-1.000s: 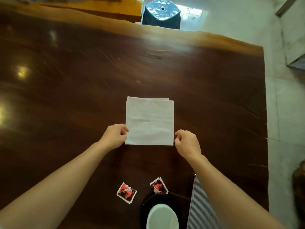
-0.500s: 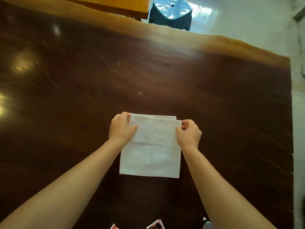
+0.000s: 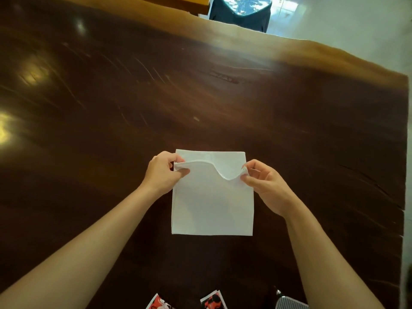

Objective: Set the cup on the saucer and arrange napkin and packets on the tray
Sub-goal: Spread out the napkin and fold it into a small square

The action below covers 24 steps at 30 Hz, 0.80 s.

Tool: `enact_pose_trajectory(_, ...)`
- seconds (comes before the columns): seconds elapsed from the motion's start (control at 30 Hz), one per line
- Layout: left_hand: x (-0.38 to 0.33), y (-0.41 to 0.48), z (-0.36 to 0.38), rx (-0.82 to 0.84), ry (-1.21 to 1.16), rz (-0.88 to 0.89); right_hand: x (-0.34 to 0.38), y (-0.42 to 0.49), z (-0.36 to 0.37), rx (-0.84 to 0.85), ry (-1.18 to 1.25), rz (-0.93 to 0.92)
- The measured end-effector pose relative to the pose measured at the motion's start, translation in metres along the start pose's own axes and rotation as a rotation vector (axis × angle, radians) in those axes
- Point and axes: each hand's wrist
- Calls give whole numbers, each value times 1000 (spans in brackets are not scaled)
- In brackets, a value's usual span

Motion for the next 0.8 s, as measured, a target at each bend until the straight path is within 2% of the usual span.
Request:
enact_pose_trajectory(0.07, 7, -6, -8, 51, -140, 43, 3, 0, -2, -15, 0, -9)
enact_pose_trajectory(0.1, 8, -8, -12, 67, -240, 57, 4, 3, -1, -74, 0, -13)
enact_pose_trajectory(0.2, 9, -6, -13, 12, -438, -24, 3, 28, 5, -419, -56, 6)
enact_pose_trajectory(0.27, 15, 5, -9, -78, -386, -116, -3, 42, 11, -621, -177, 37)
enact_pose_trajectory(0.33, 17, 14, -7, -136, -280, -181, -13, 48, 16, -682, -339, 49)
enact_pose_trajectory(0.47, 12, 20, -5, -194, -154, -89, -24, 46, 19, -657, -502, 7)
enact_pose_trajectory(0.53, 10, 14, -2, -292, -44, -19, -22, 46, 20, -653, -548, 20)
enact_pose_trajectory(0.6, 13, 5, 5, -367, 151, 160, -20, 44, 26, -708, -640, -6)
enact_pose_trajectory(0.67, 20, -5, 17, -259, 382, 372, -19, 39, 45, -712, -774, -146)
enact_pose_trajectory(0.73, 32, -10, 33, -81, 560, 435, -25, 35, 73, -520, -939, -257)
enact_pose_trajectory(0.8, 44, -12, 45, 33, 661, 409, -41, 34, 93, -284, -1113, -198)
Point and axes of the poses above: each hand's wrist, its own y-axis towards the middle knuckle, its own z-axis out of the palm, x = y × z, and after that the axes turned 8 degrees about x, right-handed
